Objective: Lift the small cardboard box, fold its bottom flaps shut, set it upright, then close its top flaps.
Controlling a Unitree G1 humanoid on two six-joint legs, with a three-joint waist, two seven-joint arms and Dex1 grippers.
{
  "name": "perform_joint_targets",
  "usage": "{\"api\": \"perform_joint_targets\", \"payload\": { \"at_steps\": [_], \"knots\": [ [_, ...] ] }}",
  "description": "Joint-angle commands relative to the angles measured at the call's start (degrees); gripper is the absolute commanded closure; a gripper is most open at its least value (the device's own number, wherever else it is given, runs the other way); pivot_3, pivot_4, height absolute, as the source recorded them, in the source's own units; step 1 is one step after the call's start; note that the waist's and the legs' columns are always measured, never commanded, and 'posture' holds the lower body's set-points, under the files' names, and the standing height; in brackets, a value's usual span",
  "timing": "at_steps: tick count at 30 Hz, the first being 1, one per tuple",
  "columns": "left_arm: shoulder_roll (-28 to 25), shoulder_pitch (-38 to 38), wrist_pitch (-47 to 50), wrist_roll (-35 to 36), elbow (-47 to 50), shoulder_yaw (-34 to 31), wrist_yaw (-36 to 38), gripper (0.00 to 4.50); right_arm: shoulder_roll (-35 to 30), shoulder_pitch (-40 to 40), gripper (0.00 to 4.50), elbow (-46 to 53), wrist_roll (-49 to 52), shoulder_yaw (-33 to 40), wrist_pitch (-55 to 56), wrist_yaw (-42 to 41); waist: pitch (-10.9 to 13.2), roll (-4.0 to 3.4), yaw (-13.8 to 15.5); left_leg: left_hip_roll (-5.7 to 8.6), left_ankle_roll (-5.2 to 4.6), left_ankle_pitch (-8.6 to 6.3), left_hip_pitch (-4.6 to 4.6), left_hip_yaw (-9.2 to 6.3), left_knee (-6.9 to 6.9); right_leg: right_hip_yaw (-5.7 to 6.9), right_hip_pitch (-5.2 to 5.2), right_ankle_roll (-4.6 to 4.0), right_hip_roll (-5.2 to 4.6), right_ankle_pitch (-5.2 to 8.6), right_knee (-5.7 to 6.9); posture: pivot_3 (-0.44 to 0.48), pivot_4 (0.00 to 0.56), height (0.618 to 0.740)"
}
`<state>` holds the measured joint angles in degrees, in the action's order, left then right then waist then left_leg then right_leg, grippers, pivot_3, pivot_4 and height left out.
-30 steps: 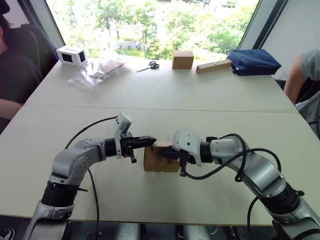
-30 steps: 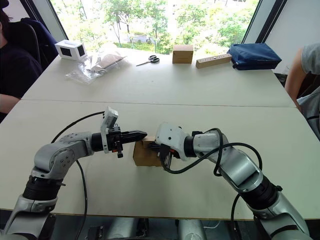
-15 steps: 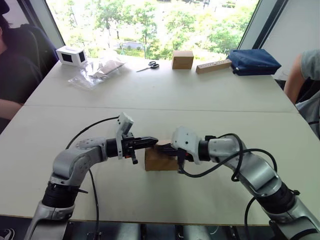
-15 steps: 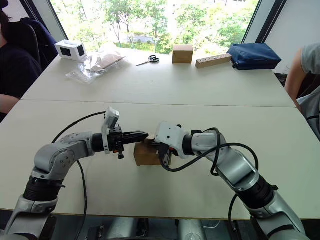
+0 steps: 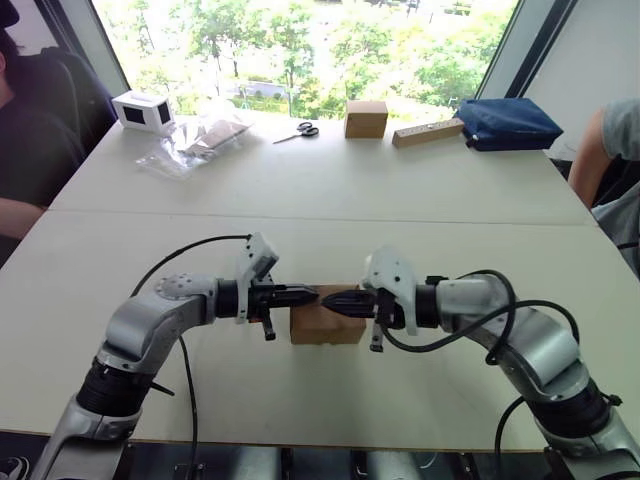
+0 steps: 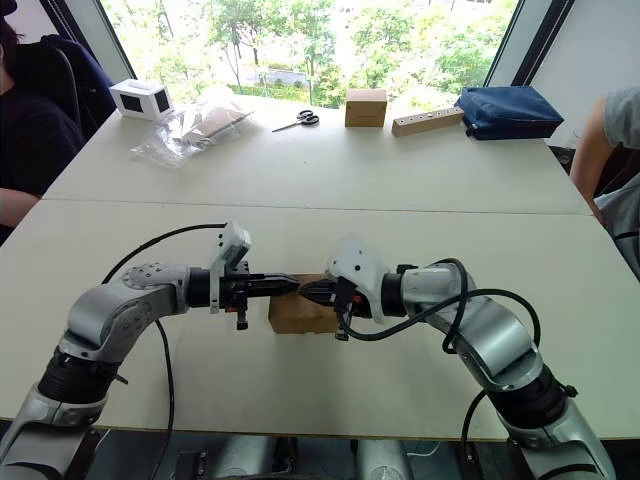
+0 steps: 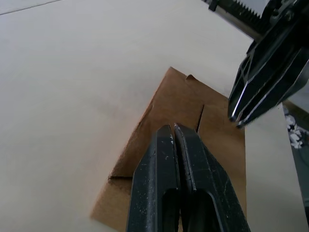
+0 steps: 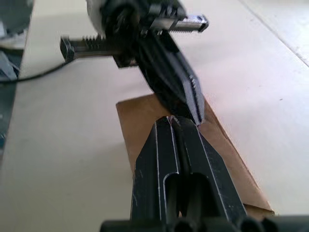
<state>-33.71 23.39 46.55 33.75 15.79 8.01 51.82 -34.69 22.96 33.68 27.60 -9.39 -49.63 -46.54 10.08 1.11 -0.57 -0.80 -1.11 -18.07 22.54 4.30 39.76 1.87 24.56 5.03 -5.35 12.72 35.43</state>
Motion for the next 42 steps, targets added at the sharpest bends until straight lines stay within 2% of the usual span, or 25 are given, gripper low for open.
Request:
{"api": "perform_joint_targets", "payload": {
  "at_steps": [1,6,12,35,39,42],
  "knots": [
    [-0.5,0.4,-1.6,-1.9,1.4,0.7,-0.5,4.42,0.3,0.2,4.5,-1.5,0.3,3.7,1.7,1.9,0.0,0.0,0.0,0.0,0.0,0.0,0.0,0.0,0.0,0.0,0.0,-0.01,-0.01,-0.01,-0.01,0.0,0.15,0.74],
    [1.5,0.7,2.0,4.2,4.5,-3.5,-1.9,4.42,0.5,0.0,4.5,-3.2,-1.6,1.3,4.4,2.6,0.0,-0.02,0.0,0.01,0.0,0.0,0.01,0.01,-0.07,0.0,0.01,-0.02,-0.03,-0.01,-0.06,0.0,0.15,0.74],
    [0.1,0.4,3.1,4.2,8.8,-2.9,-3.1,4.42,0.0,-0.8,4.5,-3.7,-2.3,-0.7,6.3,1.7,0.0,-0.02,0.0,0.03,0.0,0.0,0.02,0.03,-0.12,0.02,0.01,-0.01,0.0,-0.01,-0.13,0.0,0.15,0.74],
    [-2.5,-1.0,0.3,-4.0,4.2,4.1,-2.7,4.42,-2.5,-1.2,4.5,-9.0,-11.7,-7.9,13.1,0.1,0.0,-0.01,0.0,0.0,-0.01,0.01,-0.03,0.04,-0.12,0.0,-0.03,-0.01,0.26,-0.01,-0.14,0.0,0.15,0.74],
    [-1.1,-1.6,-1.5,-5.2,3.2,3.4,-4.5,4.42,-2.3,-1.2,4.5,-8.7,-11.4,-7.2,13.3,-0.2,0.0,-0.01,0.0,0.0,-0.01,0.01,-0.06,0.04,-0.12,0.0,-0.07,-0.01,0.26,-0.01,-0.15,0.0,0.15,0.74],
    [1.9,-2.0,-1.4,-1.9,3.6,-0.7,-6.4,4.42,-1.5,-1.4,4.5,-8.0,-9.5,-5.4,13.0,-0.4,0.0,-0.01,0.1,0.0,-0.01,0.01,-0.06,0.03,-0.12,0.0,-0.09,-0.01,0.25,-0.01,-0.15,0.0,0.15,0.74]
  ]
}}
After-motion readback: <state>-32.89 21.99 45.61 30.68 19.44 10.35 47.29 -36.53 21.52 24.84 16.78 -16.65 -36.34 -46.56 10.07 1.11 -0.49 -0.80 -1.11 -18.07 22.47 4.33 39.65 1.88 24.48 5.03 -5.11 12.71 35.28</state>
